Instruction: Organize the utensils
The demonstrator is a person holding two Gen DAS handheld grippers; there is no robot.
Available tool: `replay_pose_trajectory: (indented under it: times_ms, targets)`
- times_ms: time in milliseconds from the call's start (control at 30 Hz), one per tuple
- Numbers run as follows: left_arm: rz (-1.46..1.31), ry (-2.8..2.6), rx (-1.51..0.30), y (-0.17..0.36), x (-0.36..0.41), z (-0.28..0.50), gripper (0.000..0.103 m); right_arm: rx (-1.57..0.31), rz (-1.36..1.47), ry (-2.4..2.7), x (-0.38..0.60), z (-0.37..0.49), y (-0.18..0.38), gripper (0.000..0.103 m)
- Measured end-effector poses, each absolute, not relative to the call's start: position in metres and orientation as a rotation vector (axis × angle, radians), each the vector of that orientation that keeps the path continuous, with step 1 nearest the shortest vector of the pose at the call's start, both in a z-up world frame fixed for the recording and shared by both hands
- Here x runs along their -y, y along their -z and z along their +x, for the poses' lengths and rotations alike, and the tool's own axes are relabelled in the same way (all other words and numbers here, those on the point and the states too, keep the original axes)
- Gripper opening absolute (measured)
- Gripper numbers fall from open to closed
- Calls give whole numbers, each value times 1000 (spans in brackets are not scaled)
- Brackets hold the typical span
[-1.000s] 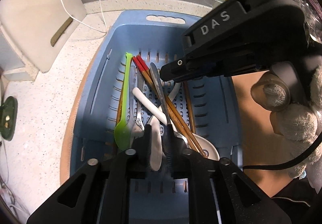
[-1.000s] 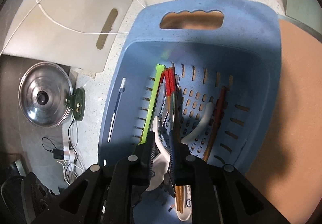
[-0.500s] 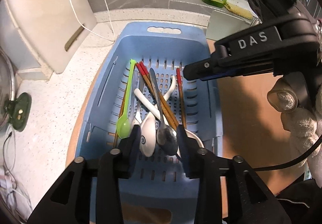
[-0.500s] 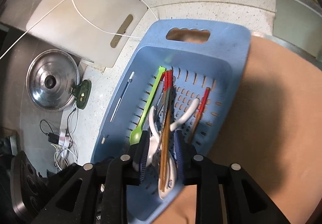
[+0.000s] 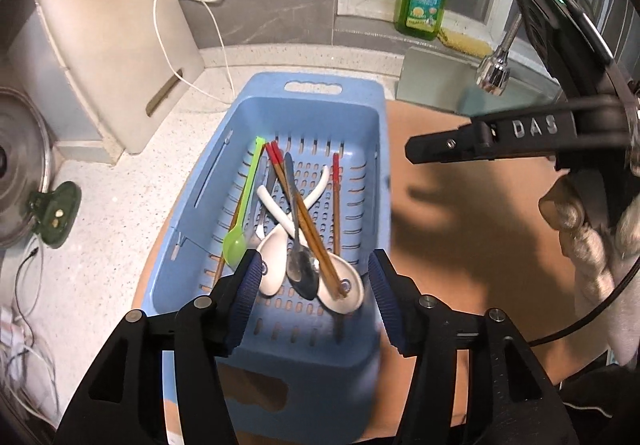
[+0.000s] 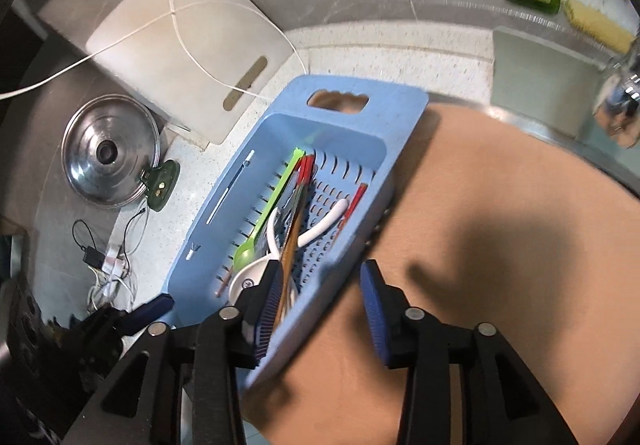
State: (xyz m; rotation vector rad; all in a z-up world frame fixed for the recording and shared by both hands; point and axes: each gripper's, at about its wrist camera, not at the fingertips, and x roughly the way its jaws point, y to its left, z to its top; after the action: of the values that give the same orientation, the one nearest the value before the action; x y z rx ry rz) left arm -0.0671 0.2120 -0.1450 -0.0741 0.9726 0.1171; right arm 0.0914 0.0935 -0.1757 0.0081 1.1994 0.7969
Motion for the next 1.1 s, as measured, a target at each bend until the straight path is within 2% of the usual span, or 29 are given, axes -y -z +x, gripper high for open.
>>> replay_pose_trajectory:
  times_ms: [100,167,267,400,500,1100]
  targets:
    - [-88,-142,-940,136,-206,-74,63,-1124,-42,-816,-81,80,163,53]
    - [-99,-166,-920,129,-201,-78,66,-1087,-63,-822,-72,73,156,54]
    - [-119,-214,-888,118,-194,-85,68,-1039,-87,-827,-57,64,145,63]
    - [-139,-260,-850,109,-185,-94,69,-987,-107,-823,-38,55,131,64]
    - [-155,-292,-832,102,-177,-101,80,-955,-117,-821,-27,49,123,64]
    - [-185,-372,-756,77,-139,-119,81,-853,-122,-815,25,31,97,65]
